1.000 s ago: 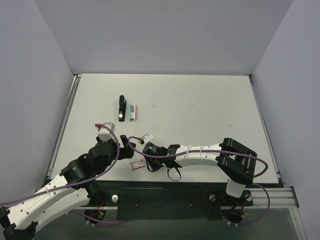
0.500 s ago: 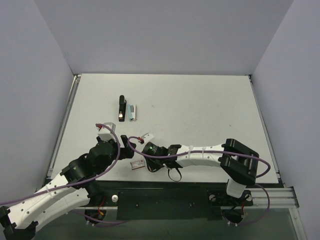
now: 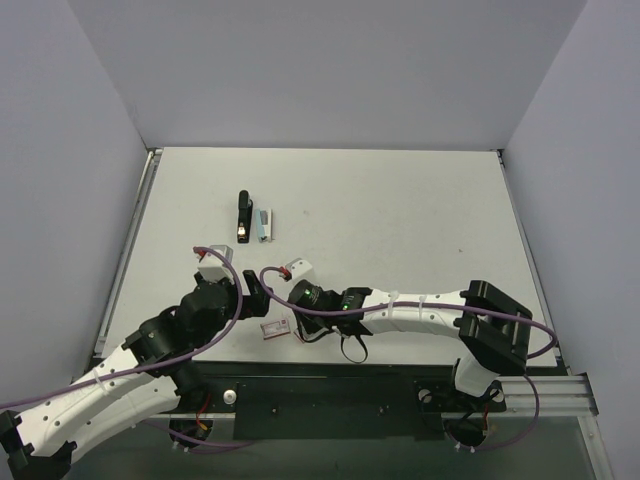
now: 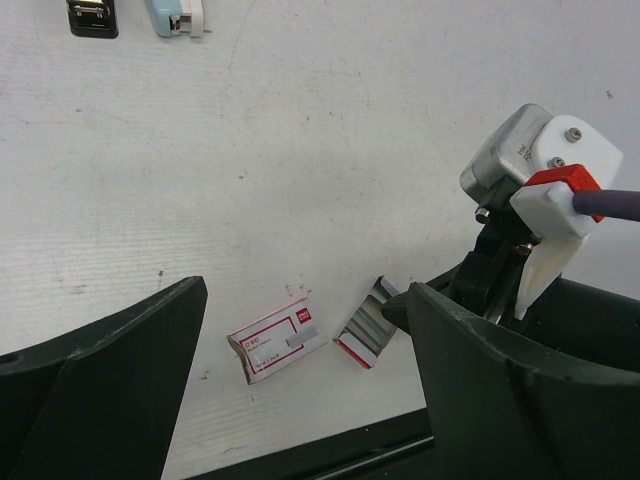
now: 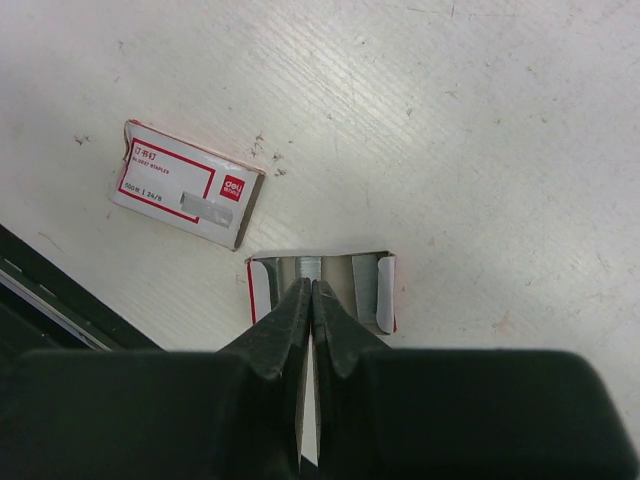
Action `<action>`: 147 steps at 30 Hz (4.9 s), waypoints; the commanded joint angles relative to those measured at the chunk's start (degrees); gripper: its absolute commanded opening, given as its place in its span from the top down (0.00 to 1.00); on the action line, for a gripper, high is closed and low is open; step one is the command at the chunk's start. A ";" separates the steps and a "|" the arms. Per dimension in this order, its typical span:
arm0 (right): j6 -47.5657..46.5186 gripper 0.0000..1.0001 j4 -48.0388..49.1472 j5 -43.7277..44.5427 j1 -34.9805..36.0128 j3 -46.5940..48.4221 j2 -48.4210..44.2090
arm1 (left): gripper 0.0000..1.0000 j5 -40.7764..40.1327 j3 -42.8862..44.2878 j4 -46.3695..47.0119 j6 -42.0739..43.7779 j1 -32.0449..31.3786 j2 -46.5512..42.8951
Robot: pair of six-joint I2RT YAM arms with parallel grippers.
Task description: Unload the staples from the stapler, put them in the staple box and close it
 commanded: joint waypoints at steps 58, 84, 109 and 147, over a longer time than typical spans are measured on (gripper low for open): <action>1.47 1.00 2.07 1.08 -1.10 -2.86 4.13 | 0.08 0.33 2.96 2.93 0.44 -0.07 2.05; 1.91 1.00 2.78 0.99 -1.27 -3.30 5.01 | 0.08 0.16 2.87 2.67 0.36 -0.06 1.70; 1.82 0.88 2.25 -0.07 -1.18 -3.04 5.98 | 0.08 0.24 3.40 2.75 0.53 -0.06 2.05; 2.26 0.93 -1.18 1.08 -0.48 1.53 2.99 | 0.08 0.59 2.43 3.02 0.09 -0.06 1.87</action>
